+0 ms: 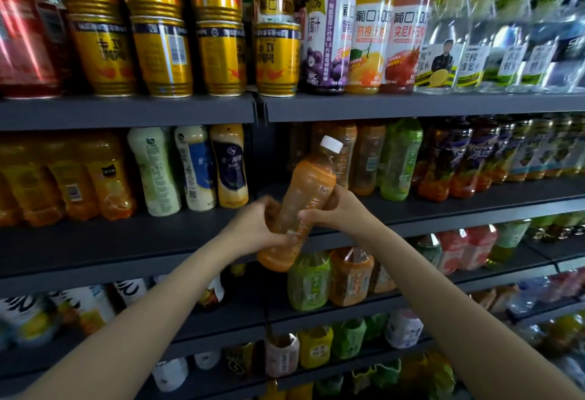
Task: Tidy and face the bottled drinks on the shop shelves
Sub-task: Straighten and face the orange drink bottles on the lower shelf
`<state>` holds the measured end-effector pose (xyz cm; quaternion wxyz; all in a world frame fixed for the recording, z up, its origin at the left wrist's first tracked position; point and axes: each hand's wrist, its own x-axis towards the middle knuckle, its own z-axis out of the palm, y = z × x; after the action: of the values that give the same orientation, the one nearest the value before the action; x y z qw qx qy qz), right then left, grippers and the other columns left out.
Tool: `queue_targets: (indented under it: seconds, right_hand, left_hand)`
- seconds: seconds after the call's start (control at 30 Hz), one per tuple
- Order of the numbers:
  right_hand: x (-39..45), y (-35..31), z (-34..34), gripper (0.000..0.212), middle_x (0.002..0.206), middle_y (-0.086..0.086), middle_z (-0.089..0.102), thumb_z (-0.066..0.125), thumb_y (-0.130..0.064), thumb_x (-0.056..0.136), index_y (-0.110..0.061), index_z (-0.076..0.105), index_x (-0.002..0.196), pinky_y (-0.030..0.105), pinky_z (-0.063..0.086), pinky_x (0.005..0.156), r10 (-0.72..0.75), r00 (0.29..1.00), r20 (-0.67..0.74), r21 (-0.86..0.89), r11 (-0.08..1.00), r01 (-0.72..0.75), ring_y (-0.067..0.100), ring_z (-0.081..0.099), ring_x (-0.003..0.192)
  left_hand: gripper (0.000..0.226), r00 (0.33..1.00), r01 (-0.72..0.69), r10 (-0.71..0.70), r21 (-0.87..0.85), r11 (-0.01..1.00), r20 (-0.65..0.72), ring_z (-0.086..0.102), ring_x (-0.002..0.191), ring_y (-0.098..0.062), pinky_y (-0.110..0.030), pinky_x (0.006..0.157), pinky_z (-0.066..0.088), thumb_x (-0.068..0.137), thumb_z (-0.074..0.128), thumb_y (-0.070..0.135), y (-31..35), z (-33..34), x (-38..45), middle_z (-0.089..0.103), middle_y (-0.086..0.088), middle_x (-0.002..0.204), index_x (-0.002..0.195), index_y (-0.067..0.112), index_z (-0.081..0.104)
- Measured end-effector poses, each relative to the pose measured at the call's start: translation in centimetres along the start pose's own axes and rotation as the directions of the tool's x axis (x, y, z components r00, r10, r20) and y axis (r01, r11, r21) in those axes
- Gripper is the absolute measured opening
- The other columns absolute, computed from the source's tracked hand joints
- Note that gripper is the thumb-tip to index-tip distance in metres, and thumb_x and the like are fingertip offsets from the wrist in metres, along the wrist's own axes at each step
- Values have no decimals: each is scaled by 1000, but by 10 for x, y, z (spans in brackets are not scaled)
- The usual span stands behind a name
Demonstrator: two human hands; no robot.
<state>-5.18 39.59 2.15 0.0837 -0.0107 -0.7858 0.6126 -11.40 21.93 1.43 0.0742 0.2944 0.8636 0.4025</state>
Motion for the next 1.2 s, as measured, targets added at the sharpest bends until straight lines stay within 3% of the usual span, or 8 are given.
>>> queue_targets:
  seconds: [0.1, 0.23, 0.33, 0.47, 0.63, 0.77, 1.0, 1.2]
  right_hand:
    - [0, 8, -16, 51, 117, 6, 65, 77, -20, 76, -14, 52, 120, 34, 55, 88, 57, 992, -114, 273, 962, -23, 17, 64, 105]
    - [5, 22, -42, 59, 115, 3, 66, 81, -23, 71, -14, 54, 123, 31, 55, 88, 33, 973, -230, 315, 948, 43, 15, 64, 105]
    - [11, 26, -69, 66, 112, 4, 68, 84, -27, 61, -13, 56, 119, 34, 53, 91, -27, 975, -222, 295, 951, 93, 16, 65, 104]
    - [22, 27, -102, 49, 108, 3, 68, 77, -10, 69, -14, 55, 112, 32, 52, 90, -137, 989, -59, 307, 940, 148, 19, 64, 104]
    - [34, 30, -109, 57, 105, 7, 66, 71, 5, 65, -6, 50, 116, 32, 52, 88, -235, 958, 163, 324, 930, 173, 21, 63, 102]
    - [40, 27, -100, 59, 106, 4, 65, 70, 7, 65, -12, 51, 118, 31, 50, 89, -239, 944, 229, 312, 936, 161, 20, 62, 104]
    - [52, 16, -77, 69, 119, 3, 64, 78, -1, 71, -17, 48, 131, 40, 48, 99, -230, 971, 61, 194, 957, 214, 17, 59, 113]
    - [67, 8, -37, 75, 129, 3, 57, 78, -14, 75, -15, 39, 139, 38, 44, 103, -273, 955, -115, -83, 961, 264, 16, 52, 121]
  left_hand:
    - [58, 922, -127, 235, 333, 934, -307, 49, 96, -19, -31, 77, 41, 62, 82, 33, 10, 24, 14, 51, -3, 103, 103, 14, 47]
    - [64, 785, -145, 491, 659, 738, -378, 53, 87, -30, -40, 72, 45, 51, 88, 32, 21, 52, 37, 51, -11, 93, 97, 5, 52]
    - [68, 829, -222, 420, 471, 854, -370, 44, 97, -16, -29, 80, 39, 57, 87, 34, 33, 60, 52, 43, -1, 102, 107, 8, 49]
    - [68, 972, -184, 187, 34, 982, -142, 51, 107, -8, -11, 78, 39, 64, 84, 29, 47, 56, 67, 52, 11, 109, 120, 21, 46]
    - [78, 955, -67, 153, 319, 946, -254, 48, 107, -18, -30, 86, 42, 58, 86, 40, 51, 62, 66, 49, 1, 111, 121, 20, 45]
    - [77, 894, -45, 215, 396, 917, -394, 45, 106, -21, -30, 82, 40, 59, 86, 34, 51, 62, 59, 35, 6, 97, 120, 11, 44]
    - [71, 934, -29, 121, 266, 964, -336, 59, 99, -20, -36, 78, 50, 62, 84, 40, 33, 54, 68, 61, -2, 107, 115, 17, 44]
    - [69, 940, 2, 23, 73, 997, -342, 55, 97, -12, -26, 79, 45, 65, 80, 32, 21, 50, 78, 58, 4, 105, 121, 14, 45]
